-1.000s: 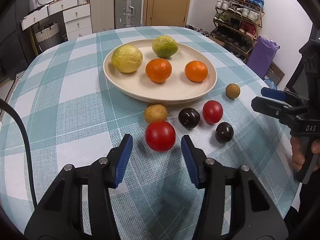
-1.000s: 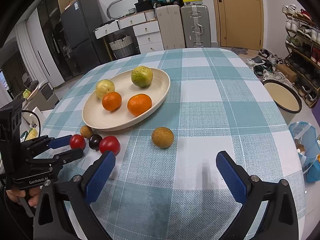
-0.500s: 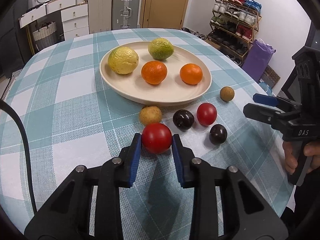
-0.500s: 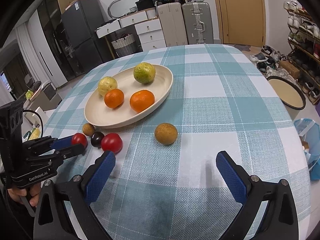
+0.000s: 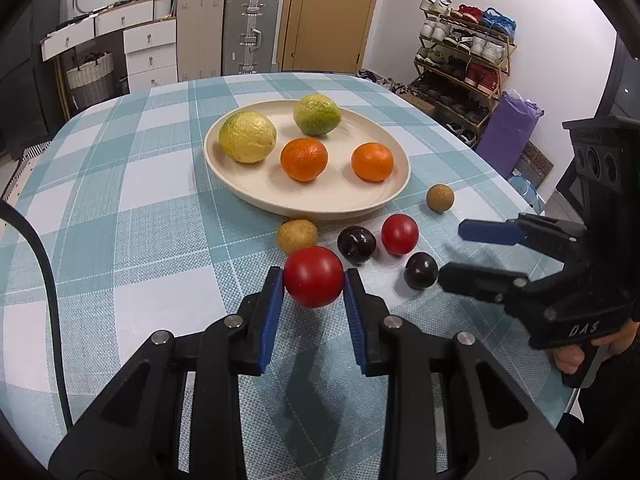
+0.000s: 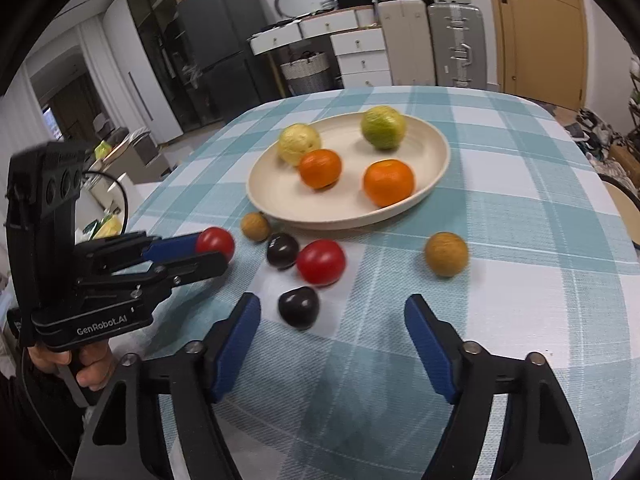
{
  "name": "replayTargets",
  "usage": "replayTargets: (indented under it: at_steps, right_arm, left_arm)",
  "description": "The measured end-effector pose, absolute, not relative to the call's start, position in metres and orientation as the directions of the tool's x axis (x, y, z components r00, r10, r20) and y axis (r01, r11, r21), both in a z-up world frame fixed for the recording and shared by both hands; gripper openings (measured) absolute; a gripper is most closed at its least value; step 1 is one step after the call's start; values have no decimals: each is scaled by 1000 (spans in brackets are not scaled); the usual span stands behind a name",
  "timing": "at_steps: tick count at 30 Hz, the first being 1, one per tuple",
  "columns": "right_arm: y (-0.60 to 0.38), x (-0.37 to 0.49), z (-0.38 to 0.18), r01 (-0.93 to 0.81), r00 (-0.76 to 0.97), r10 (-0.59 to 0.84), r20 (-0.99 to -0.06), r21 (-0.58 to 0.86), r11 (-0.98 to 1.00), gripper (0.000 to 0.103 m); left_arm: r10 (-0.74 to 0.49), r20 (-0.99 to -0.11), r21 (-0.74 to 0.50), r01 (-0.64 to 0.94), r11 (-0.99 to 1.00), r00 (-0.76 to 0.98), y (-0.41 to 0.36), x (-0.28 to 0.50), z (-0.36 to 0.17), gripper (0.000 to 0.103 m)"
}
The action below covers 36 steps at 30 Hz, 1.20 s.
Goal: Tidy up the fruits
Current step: 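Lift the red tomato with the left gripper while the right gripper grasps a dark plum, then carry the tomato and plum onto the cream plate and open both grippers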
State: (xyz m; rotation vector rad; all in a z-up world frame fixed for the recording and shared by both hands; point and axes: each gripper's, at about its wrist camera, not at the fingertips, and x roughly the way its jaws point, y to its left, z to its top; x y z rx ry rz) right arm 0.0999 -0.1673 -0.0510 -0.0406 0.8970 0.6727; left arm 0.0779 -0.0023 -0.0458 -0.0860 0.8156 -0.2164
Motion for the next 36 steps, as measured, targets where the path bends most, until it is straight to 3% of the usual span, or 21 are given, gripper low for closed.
replayTargets:
  at_steps: [5, 18, 29, 36]
  right_arm:
    - [-152, 92, -56, -594, 409, 513, -755, 207, 777, 61]
    - [-130, 92, -61, -605, 415, 440, -796, 120, 787, 52]
    - [-127, 90, -61, -604, 430, 412, -804, 84, 793, 31]
    - [-131, 87, -56, -611, 449, 414, -792, 66, 789, 26]
  left_arm:
    - [-221, -708, -157, 156, 975, 671, -2, 77, -43, 28]
    - [-225, -679, -173, 145, 974, 698, 8, 71, -34, 28]
    - [-219, -663, -170, 140, 975, 716, 10, 67, -28, 28]
    - [-219, -662, -172, 139, 975, 716, 10, 67, -28, 28]
